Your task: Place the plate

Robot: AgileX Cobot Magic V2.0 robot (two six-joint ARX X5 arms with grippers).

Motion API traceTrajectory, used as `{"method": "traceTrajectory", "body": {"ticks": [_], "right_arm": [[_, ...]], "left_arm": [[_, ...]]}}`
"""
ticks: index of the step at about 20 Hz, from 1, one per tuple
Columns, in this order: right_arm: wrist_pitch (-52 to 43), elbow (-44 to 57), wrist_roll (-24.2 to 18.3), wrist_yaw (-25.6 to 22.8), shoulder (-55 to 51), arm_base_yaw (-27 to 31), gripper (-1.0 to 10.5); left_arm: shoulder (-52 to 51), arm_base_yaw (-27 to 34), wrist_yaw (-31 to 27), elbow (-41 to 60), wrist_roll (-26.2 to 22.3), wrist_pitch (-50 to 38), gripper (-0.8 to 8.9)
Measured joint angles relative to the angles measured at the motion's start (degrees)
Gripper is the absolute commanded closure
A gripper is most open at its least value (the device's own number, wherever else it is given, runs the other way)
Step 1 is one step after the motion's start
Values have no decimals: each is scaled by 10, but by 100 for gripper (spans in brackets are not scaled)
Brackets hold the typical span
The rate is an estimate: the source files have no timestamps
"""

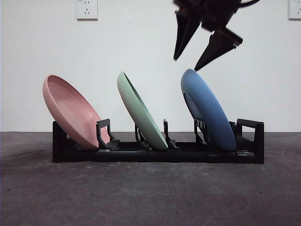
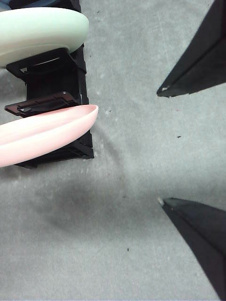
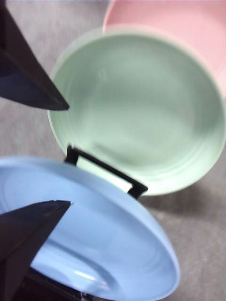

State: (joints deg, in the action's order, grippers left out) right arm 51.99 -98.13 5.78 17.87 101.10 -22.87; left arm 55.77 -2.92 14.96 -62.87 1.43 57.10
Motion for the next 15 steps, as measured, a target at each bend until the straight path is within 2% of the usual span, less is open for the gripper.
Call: {"method": "traceTrajectory", "body": {"ticks": [2, 5, 8, 10, 15], "right_arm": [[0, 0, 0, -4, 12, -3, 686], [-5, 0, 0, -5, 16, -3, 823], [-5, -1, 0, -6, 16, -4, 853], [-4, -1, 0, -8, 16, -3, 921], [-2, -1, 5, 1, 16, -4, 933]], "left_arm": [[0, 0, 0, 0, 0, -4, 469], [0, 0, 0, 0, 0, -8, 469], [0, 0, 0, 0, 0, -8, 469], [0, 0, 0, 0, 0, -8, 469], [0, 0, 0, 0, 0, -8, 469]]}}
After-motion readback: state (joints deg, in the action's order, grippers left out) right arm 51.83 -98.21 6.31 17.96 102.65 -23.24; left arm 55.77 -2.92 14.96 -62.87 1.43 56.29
